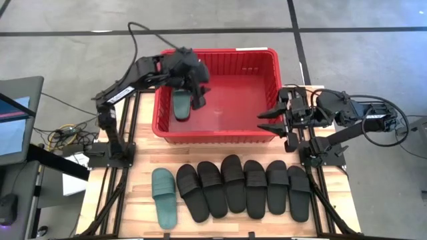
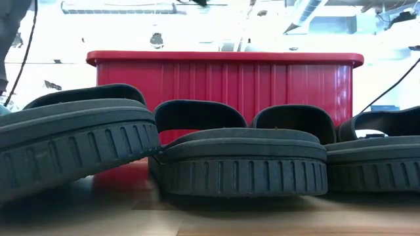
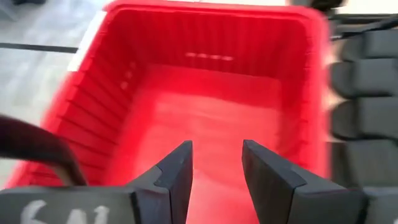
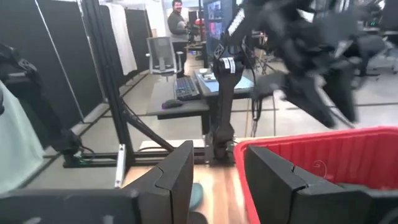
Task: Pick and place slides into bin
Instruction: Put the green slide into the red bin
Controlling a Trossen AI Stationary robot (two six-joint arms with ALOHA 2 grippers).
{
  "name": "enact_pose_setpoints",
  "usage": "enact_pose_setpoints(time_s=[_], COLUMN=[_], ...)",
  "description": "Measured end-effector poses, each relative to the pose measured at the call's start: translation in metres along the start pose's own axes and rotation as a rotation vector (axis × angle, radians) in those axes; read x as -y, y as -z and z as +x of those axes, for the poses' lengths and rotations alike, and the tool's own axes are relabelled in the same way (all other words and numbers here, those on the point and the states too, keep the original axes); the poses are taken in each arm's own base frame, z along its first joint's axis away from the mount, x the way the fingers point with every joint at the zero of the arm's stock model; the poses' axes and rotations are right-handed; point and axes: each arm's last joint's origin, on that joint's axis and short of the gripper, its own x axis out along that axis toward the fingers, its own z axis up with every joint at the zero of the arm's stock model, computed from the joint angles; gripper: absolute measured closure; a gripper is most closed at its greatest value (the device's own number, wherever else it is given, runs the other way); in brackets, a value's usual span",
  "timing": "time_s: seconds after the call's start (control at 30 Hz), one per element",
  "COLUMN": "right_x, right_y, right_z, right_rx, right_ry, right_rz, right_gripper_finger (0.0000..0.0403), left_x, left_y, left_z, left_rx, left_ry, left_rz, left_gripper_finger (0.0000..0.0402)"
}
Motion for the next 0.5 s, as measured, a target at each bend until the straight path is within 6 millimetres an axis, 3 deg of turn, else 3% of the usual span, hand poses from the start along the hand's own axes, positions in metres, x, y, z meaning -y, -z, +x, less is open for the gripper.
enact_pose_setpoints(time_s=[0.27,0.5], right_x=[0.0,0.0], right_y=[0.007,0.011], right_z=[0.0,0.008], right_rx=[-0.076,-0.098], right_ry=[0.004,0.006], right_rz=[0.033,0.049], right_gripper_finger=[0.0271,0.0271], left_x=[0.055,0.098], left_y=[0.023,0.039], left_z=[-0.063,-0.115], left_rx=[-0.106,-0.162], left_ry=[0.169,0.438], left_rz=[-0.139,-0.274], left_gripper_finger=[0.0273,0.0273])
